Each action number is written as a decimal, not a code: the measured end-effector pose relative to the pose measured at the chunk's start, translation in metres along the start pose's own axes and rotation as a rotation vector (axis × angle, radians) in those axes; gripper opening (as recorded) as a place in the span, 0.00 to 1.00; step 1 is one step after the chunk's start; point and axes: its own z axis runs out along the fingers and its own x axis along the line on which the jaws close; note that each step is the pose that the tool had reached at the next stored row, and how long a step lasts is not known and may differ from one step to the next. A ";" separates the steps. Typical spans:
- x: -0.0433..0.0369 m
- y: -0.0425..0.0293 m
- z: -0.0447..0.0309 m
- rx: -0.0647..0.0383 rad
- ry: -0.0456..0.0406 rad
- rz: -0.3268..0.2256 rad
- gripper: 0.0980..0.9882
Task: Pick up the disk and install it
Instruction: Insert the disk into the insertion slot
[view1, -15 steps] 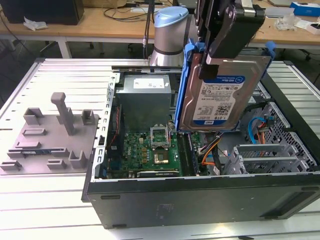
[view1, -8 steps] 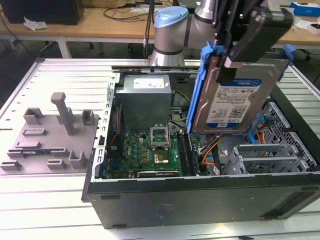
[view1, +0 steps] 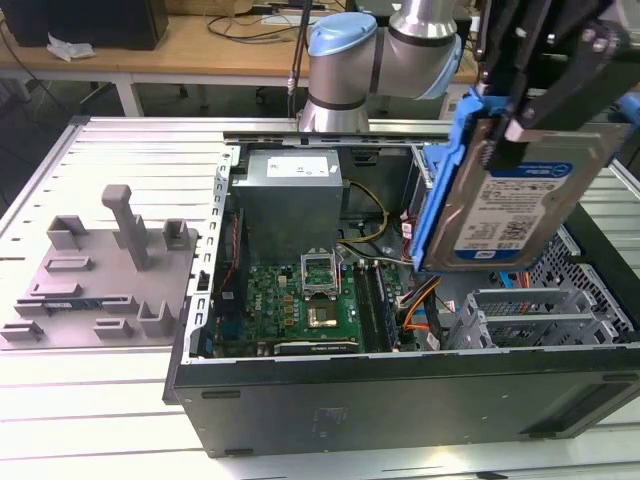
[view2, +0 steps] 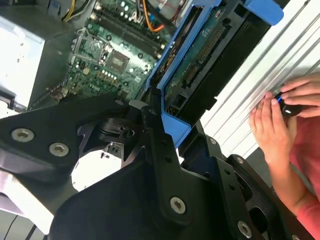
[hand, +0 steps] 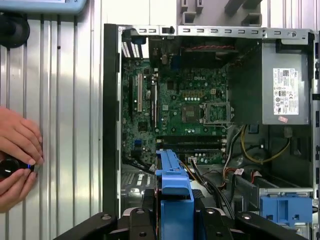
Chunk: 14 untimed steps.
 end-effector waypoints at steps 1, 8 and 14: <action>0.0007 -0.0057 -0.0002 0.000 0.0001 0.000 0.30; 0.0055 -0.0535 -0.0013 0.000 -0.0001 0.000 0.30; 0.0057 -0.0624 -0.0013 0.000 0.0000 0.000 0.30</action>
